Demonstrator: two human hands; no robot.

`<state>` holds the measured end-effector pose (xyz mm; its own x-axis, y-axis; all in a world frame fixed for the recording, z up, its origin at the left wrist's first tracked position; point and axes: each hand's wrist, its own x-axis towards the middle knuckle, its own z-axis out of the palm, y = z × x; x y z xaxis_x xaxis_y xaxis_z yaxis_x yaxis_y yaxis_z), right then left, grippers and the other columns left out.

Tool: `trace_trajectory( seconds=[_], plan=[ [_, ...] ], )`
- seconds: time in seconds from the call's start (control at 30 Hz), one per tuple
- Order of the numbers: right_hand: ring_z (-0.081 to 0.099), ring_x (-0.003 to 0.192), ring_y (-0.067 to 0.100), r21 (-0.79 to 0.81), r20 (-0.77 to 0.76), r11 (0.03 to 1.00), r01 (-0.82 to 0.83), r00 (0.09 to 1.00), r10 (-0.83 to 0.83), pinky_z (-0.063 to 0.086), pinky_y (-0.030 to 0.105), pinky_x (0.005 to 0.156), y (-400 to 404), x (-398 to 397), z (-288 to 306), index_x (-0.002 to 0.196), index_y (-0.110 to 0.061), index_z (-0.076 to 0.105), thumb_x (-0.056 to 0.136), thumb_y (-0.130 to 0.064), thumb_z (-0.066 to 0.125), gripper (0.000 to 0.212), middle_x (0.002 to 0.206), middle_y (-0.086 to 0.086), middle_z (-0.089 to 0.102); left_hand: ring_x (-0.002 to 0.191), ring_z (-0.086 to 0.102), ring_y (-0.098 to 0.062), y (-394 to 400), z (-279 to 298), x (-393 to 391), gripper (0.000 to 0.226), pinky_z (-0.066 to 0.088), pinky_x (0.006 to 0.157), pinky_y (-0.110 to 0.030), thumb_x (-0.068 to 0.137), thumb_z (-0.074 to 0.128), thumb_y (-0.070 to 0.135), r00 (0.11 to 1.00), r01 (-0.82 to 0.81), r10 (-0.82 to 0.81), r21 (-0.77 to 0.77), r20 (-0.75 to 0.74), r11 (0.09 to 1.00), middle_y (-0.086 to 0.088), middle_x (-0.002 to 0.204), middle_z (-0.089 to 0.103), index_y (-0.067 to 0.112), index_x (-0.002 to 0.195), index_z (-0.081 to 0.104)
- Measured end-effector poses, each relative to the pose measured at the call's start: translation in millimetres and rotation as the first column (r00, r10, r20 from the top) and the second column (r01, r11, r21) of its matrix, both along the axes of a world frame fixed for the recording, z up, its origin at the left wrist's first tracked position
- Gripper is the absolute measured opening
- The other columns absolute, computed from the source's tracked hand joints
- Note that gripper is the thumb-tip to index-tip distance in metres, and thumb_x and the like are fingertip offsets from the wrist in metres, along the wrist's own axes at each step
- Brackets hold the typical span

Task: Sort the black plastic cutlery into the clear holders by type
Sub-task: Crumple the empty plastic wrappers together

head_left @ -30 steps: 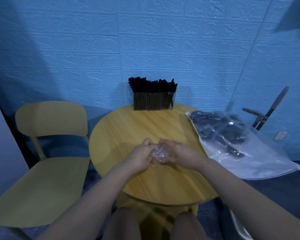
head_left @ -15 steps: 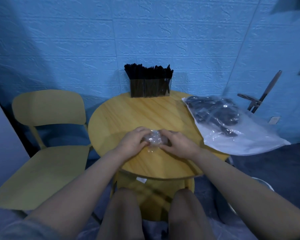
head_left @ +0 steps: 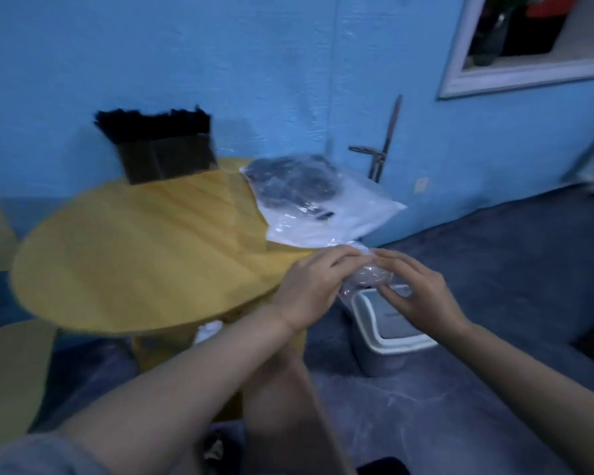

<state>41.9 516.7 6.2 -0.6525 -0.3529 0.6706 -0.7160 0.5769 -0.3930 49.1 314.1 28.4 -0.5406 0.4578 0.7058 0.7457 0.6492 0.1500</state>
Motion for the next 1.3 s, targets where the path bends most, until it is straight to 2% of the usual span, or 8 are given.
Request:
trace_trajectory(
  seconds=[0.2, 0.3, 0.43, 0.77, 0.9, 1.03, 1.2, 1.3],
  plan=[
    [0.061, 0.106, 0.013, 0.100, 0.200, 0.966, 0.237, 0.947, -0.253, 0.050, 0.026, 0.084, 115.4, -12.8, -89.5, 0.115, -0.028, 0.058, 0.082, -0.013, 0.070, 0.038, 0.121, -0.005, 0.063, 0.081, 0.064, -0.020, 124.9, -80.9, -52.7, 0.035, 0.049, 0.056, -0.027, 0.076, 0.056, 0.006, 0.954, 0.137, -0.097, -0.126, 0.284, 0.983, -0.002, 0.097, 0.065, 0.021, 0.106, 0.062],
    [0.062, 0.106, 0.019, 0.152, 0.289, 0.942, 0.300, 0.898, -0.332, 0.055, 0.038, 0.080, 146.7, -34.6, -146.4, 0.117, -0.023, 0.061, 0.081, -0.013, 0.071, 0.039, 0.122, -0.005, 0.062, 0.102, 0.060, -0.026, 162.6, -124.3, -81.0, 0.038, 0.048, 0.071, -0.036, 0.086, 0.052, 0.003, 0.856, 0.167, -0.023, -0.235, 0.517, 0.958, -0.003, 0.121, 0.056, 0.016, 0.121, 0.060],
    [0.063, 0.099, 0.028, 0.240, 0.405, 0.940, 0.241, 0.856, -0.322, 0.055, 0.040, 0.074, 172.7, -68.6, -216.0, 0.115, -0.015, 0.061, 0.078, -0.011, 0.071, 0.039, 0.114, 0.002, 0.064, 0.115, 0.053, -0.027, 193.1, -182.1, -125.4, 0.041, 0.043, 0.084, -0.038, 0.094, 0.047, 0.013, 0.793, 0.260, 0.072, -0.444, 0.605, 0.857, 0.003, 0.142, 0.041, 0.021, 0.134, 0.048],
    [0.063, 0.084, 0.031, 0.412, 0.424, 0.899, 0.148, 0.842, -0.333, 0.052, 0.034, 0.050, 186.7, -154.6, -333.7, 0.102, -0.021, 0.048, 0.053, 0.005, 0.074, 0.061, 0.101, 0.009, 0.063, 0.134, 0.031, -0.026, 217.8, -318.0, -209.7, 0.052, 0.036, 0.105, -0.042, 0.094, 0.049, 0.004, 0.611, 0.406, 0.157, -0.478, 0.776, 0.779, -0.004, 0.147, 0.029, 0.018, 0.143, 0.036],
    [0.064, 0.091, 0.030, 0.513, 0.375, 0.849, 0.123, 0.858, -0.351, 0.048, 0.031, 0.041, 193.6, -175.1, -362.8, 0.098, -0.014, 0.058, 0.047, 0.008, 0.074, 0.058, 0.102, 0.010, 0.063, 0.140, 0.022, -0.025, 216.8, -352.3, -223.1, 0.061, 0.035, 0.107, -0.041, 0.091, 0.051, 0.000, 0.629, 0.411, 0.199, -0.539, 0.751, 0.735, -0.003, 0.154, 0.012, 0.018, 0.145, 0.029],
    [0.064, 0.097, 0.032, 0.486, 0.378, 0.863, 0.140, 0.856, -0.352, 0.052, 0.033, 0.043, 191.5, -190.3, -384.8, 0.099, -0.013, 0.058, 0.053, 0.008, 0.075, 0.053, 0.105, 0.011, 0.063, 0.144, 0.014, -0.025, 212.3, -372.7, -226.6, 0.077, 0.033, 0.110, -0.039, 0.086, 0.056, -0.002, 0.744, 0.361, 0.215, -0.651, 0.632, 0.667, -0.004, 0.155, 0.010, 0.022, 0.148, 0.017],
    [0.061, 0.102, 0.032, 0.473, 0.480, 0.873, 0.118, 0.797, -0.367, 0.056, 0.038, 0.057, 187.6, -205.3, -398.9, 0.102, -0.010, 0.061, 0.068, -0.006, 0.079, 0.038, 0.111, 0.010, 0.062, 0.146, 0.004, -0.026, 208.6, -390.1, -232.6, 0.072, 0.012, 0.118, -0.038, 0.094, 0.047, 0.013, 0.834, 0.293, 0.236, -0.764, 0.498, 0.575, -0.005, 0.156, 0.015, 0.021, 0.151, 0.005],
    [0.050, 0.119, 0.030, 0.513, 0.570, 0.853, 0.095, 0.705, -0.422, 0.051, 0.041, 0.084, 187.1, -212.7, -395.8, 0.122, -0.011, 0.056, 0.084, -0.015, 0.066, 0.039, 0.128, 0.007, 0.055, 0.146, 0.004, -0.026, 208.6, -394.2, -236.5, 0.073, 0.010, 0.117, -0.040, 0.096, 0.043, 0.018, 0.855, 0.299, 0.224, -0.798, 0.468, 0.523, -0.006, 0.157, 0.011, 0.024, 0.151, -0.004]
  ],
)
